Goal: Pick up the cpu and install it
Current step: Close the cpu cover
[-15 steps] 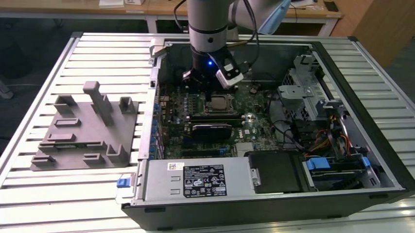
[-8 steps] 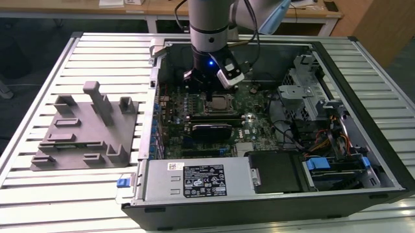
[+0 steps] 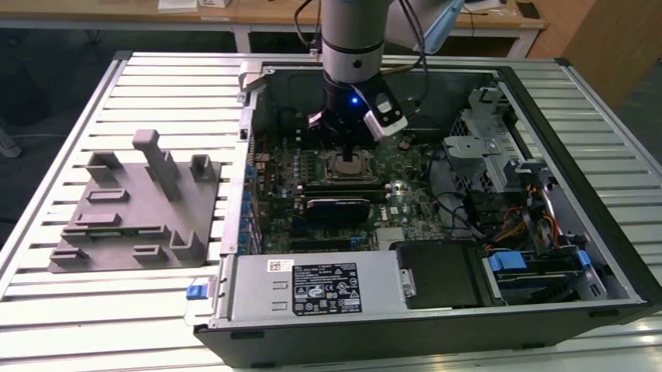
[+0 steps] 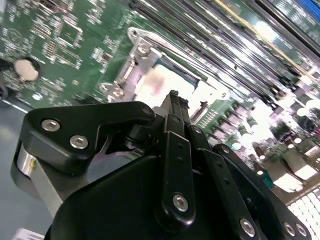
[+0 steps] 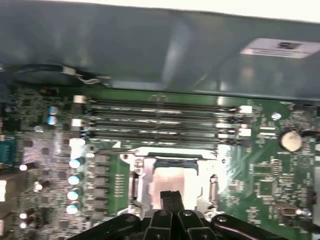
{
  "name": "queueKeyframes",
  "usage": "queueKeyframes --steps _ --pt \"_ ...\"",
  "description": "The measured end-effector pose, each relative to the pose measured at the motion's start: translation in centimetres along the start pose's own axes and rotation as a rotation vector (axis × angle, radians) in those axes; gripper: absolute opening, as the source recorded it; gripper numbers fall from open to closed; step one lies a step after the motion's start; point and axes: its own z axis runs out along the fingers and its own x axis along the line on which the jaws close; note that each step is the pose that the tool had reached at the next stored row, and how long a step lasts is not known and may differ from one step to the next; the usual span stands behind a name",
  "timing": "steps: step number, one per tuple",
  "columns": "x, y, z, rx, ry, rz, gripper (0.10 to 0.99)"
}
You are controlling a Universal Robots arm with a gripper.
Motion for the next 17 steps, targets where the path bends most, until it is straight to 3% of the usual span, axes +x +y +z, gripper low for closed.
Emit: queueKeyframes --steps 6,17 --pt "-0.26 0.00 -0.13 0.000 0.0001 0.000 0.106" --pt "-0.35 0.06 -1.72 0.001 -0.0006 0.018 0.106"
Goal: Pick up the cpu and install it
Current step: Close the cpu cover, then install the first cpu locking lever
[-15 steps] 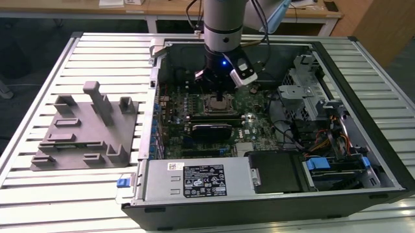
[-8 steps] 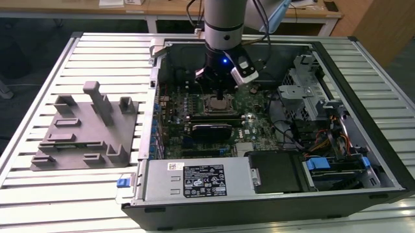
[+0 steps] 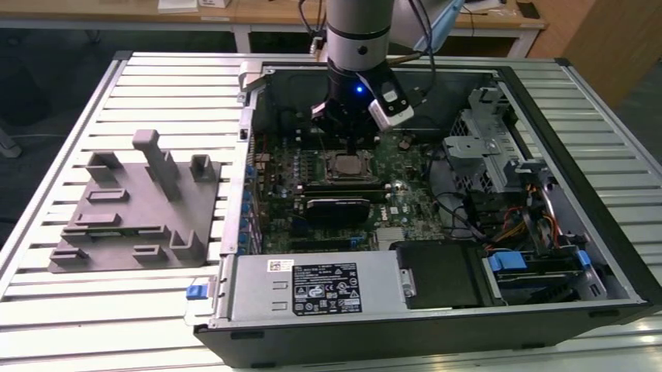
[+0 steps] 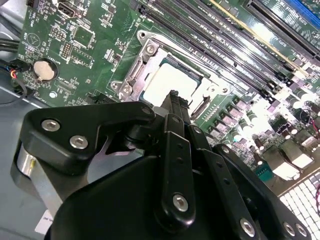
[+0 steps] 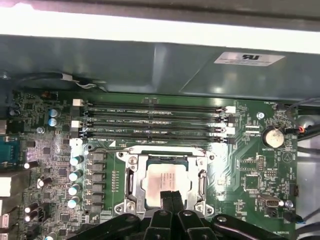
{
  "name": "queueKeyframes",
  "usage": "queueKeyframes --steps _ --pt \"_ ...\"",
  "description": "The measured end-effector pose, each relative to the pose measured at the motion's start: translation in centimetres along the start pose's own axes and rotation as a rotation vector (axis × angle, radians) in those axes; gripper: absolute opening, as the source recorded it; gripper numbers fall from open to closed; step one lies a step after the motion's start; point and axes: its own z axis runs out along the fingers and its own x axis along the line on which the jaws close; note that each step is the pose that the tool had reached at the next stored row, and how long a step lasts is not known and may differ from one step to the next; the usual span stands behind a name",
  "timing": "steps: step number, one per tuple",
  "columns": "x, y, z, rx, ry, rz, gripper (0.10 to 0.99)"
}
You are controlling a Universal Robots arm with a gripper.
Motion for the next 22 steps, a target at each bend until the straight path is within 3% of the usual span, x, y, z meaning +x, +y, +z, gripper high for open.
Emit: queueKeyframes --steps 10,22 --pt "0.17 0.01 -0.01 0.000 -0.0001 0.002 0.106" --pt "1.02 0.01 -0.06 0.000 -0.0002 0.002 0.106"
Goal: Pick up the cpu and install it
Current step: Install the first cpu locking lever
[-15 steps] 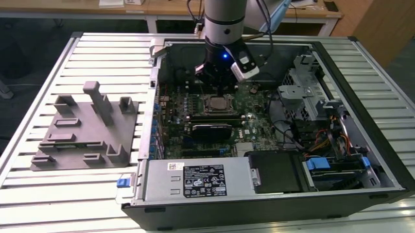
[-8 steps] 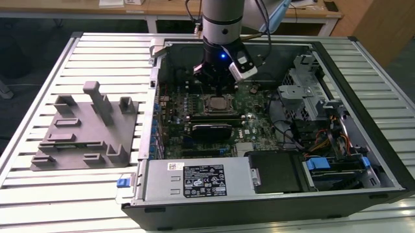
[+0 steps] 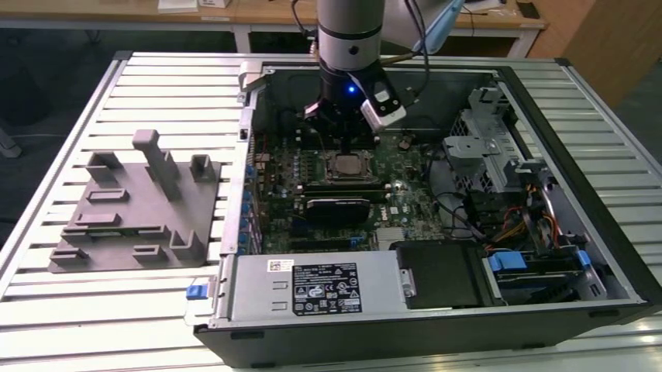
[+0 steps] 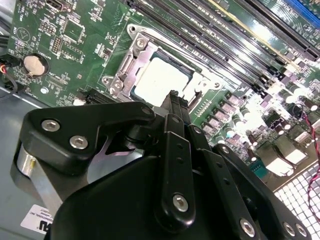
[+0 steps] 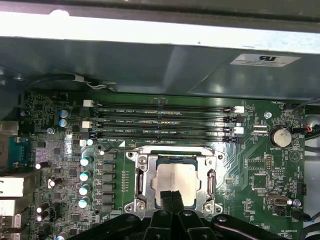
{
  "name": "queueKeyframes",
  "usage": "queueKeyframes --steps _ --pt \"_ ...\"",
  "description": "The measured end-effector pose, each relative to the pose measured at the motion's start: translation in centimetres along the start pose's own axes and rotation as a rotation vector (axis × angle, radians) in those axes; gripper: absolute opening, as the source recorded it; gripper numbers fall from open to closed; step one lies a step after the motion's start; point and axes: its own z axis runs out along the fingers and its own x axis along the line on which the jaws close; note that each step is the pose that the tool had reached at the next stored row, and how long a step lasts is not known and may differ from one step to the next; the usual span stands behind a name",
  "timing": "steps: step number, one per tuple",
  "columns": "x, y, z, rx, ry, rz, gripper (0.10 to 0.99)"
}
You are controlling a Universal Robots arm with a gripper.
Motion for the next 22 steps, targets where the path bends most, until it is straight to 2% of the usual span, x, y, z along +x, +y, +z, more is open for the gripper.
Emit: queueKeyframes --steps 8,22 --pt "0.61 -0.03 -0.04 0.000 0.0000 0.000 0.106" --pt "1.09 -0.10 -0.07 0.000 0.0000 0.000 0.106"
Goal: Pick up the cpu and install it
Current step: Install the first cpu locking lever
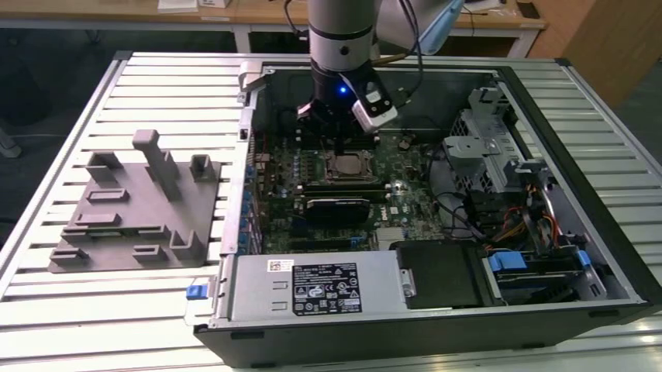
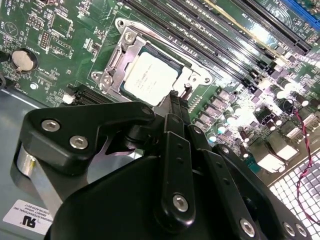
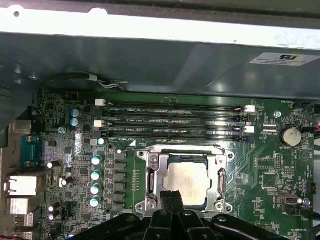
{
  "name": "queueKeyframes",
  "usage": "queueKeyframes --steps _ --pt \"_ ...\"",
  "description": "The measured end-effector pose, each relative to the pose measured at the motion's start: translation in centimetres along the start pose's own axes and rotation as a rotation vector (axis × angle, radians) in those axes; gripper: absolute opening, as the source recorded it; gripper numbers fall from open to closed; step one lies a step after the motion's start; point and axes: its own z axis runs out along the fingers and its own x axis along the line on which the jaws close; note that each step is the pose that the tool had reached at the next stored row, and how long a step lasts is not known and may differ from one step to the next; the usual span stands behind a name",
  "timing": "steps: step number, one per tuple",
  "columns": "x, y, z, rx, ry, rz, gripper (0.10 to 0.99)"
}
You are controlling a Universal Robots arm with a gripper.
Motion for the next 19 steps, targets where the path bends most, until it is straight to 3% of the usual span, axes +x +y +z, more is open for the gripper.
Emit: queueKeyframes --steps 19 --pt "0.95 -0.09 -0.05 0.000 0.0000 0.000 0.106"
